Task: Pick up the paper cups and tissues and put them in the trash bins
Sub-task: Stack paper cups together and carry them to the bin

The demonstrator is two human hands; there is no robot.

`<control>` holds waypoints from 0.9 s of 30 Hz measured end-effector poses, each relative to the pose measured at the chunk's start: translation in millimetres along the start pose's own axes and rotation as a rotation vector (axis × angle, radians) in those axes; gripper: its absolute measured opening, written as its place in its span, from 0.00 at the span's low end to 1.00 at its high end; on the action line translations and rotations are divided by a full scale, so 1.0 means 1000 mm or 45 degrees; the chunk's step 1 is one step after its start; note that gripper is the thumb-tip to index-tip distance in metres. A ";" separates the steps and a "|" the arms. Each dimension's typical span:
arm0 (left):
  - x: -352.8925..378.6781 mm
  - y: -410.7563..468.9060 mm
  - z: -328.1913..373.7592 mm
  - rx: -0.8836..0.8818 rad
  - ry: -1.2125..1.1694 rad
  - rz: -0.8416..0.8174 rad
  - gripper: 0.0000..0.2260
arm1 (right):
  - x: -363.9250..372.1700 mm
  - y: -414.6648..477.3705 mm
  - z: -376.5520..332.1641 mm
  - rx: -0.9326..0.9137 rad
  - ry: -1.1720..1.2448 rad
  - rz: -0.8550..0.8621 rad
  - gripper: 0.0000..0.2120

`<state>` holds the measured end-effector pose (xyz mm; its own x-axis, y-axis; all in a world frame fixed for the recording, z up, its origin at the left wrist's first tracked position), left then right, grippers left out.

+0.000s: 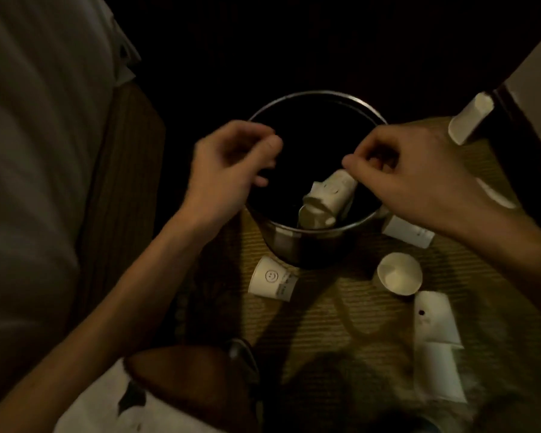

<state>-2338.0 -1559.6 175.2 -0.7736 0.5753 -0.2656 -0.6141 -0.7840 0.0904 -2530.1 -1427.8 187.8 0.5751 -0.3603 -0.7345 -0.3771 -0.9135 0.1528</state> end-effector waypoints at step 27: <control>0.076 -0.139 -0.193 -0.462 0.630 -0.557 0.10 | 0.185 -0.157 0.088 0.470 0.201 -0.563 0.39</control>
<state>-2281.1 -1451.8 -42.8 -0.2578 0.7474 -0.6124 -0.6931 -0.5846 -0.4218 -2428.0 -1334.2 -30.3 0.8255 -0.0103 -0.5644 -0.2883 -0.8672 -0.4059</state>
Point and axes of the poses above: each hand's wrist, its own y-axis towards the middle knuckle, its own x-axis out of the palm, z = x × y, the point moved 2 cm from there along y, towards the middle knuckle, and after that the axes turned 2 degrees about z, right-handed, at the moved point
